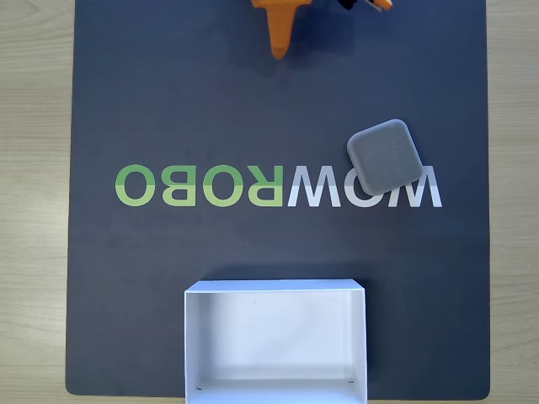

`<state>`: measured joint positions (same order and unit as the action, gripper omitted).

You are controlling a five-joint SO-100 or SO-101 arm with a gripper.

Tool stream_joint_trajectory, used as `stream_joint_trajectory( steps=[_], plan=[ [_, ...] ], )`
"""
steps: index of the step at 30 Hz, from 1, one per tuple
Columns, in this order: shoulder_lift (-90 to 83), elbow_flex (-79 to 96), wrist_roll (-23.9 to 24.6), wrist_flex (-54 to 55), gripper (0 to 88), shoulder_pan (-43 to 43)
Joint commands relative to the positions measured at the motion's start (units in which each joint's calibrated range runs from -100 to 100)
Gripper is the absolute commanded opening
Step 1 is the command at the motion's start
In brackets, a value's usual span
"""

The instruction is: Grab the usb to bin

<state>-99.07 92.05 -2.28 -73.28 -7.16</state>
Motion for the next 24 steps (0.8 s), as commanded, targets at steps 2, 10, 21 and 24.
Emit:
stream_joint_trajectory(
  steps=[2,10,21,24],
  plan=[
    [-0.1,-0.4,-0.1,-0.4,1.6,-0.2],
    [-0.1,-0.4,-0.1,-0.4,2.3,0.2],
    [20.9,-6.9,0.2,16.1,2.5,0.6],
    [34.4,-14.8,0.1,24.2,2.5,3.0]
  ],
)
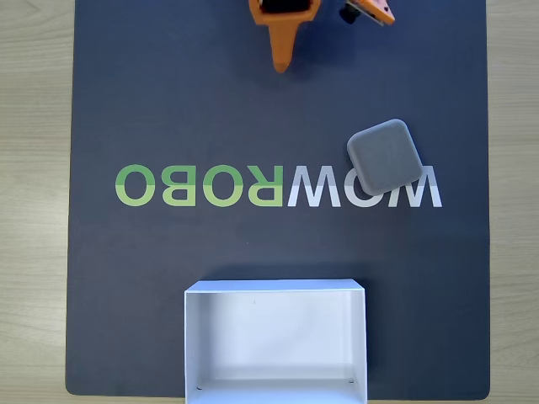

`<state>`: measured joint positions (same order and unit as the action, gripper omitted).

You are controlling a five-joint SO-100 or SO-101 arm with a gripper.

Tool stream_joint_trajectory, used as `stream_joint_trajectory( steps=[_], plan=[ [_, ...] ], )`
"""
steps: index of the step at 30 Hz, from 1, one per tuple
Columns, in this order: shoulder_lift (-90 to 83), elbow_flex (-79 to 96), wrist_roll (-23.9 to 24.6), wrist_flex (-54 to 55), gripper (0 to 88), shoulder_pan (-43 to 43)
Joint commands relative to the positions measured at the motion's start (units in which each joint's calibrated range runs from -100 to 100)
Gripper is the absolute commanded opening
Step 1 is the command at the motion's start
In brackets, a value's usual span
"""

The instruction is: Grab the usb to bin

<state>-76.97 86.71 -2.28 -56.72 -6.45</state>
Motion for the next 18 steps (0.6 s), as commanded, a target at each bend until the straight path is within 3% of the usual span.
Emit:
stream_joint_trajectory(
  steps=[1,7,18],
  plan=[
    [16.9,-12.9,0.2,8.8,2.5,3.3],
    [42.7,-41.6,0.3,2.9,2.5,7.7],
    [76.8,-93.7,-0.1,-37.8,2.5,13.9]
  ],
)
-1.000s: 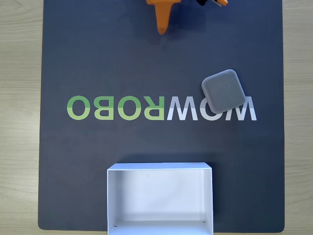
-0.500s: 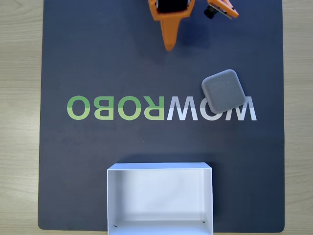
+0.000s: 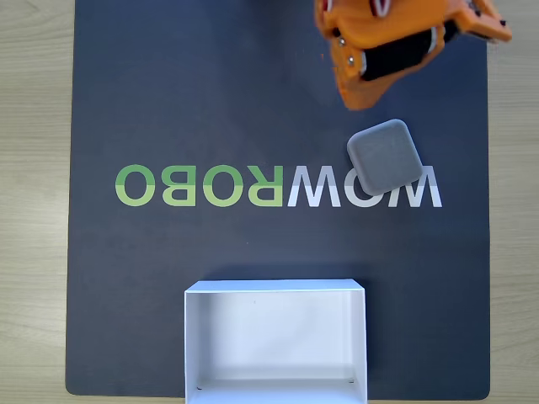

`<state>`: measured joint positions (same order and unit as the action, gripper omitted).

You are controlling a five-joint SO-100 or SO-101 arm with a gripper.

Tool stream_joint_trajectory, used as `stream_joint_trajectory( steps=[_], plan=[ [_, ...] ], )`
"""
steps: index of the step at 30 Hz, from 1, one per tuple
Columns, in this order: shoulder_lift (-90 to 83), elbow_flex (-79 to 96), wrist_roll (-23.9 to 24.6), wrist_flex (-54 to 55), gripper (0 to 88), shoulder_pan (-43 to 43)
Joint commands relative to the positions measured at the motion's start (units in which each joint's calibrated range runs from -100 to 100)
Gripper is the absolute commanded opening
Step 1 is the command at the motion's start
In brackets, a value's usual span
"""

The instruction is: Grab the usb to bin

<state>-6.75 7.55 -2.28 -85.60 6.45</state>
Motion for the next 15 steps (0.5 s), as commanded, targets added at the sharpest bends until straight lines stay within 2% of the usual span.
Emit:
stream_joint_trajectory(
  steps=[1,5,12,15],
  plan=[
    [8.8,-17.2,0.0,-10.9,2.5,1.5],
    [16.5,-22.6,-0.1,-13.8,6.7,2.8],
    [23.6,-22.6,-0.2,-13.8,37.2,2.9],
    [26.0,-22.5,-0.2,-13.8,46.2,2.9]
  ],
)
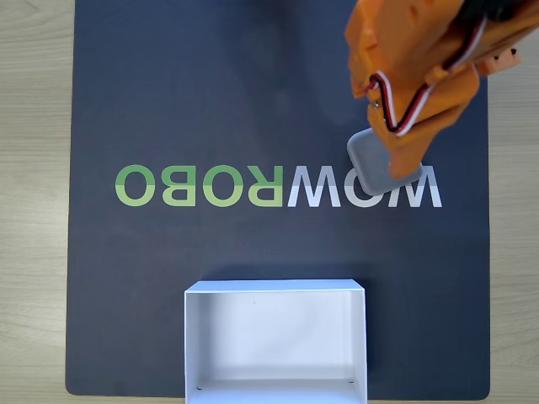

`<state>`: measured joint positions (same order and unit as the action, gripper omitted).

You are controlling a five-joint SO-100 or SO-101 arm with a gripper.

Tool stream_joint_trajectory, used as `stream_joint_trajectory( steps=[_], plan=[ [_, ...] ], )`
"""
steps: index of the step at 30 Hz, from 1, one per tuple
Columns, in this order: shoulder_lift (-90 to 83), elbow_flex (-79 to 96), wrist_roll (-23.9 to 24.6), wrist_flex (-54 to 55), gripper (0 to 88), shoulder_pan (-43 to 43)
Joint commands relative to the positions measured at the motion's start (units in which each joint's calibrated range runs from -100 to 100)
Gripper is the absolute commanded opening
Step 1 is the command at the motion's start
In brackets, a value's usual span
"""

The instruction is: Grab the usb to bin

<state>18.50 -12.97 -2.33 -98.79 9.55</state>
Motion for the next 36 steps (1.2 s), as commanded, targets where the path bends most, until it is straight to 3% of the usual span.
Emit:
stream_joint_trajectory(
  steps=[1,5,36],
  plan=[
    [1.8,-2.0,-0.2,-0.6,48.4,-0.2],
    [5.5,-2.0,-1.0,-0.6,51.9,0.1],
    [27.4,-10.3,-2.1,2.7,52.0,4.6]
  ],
)
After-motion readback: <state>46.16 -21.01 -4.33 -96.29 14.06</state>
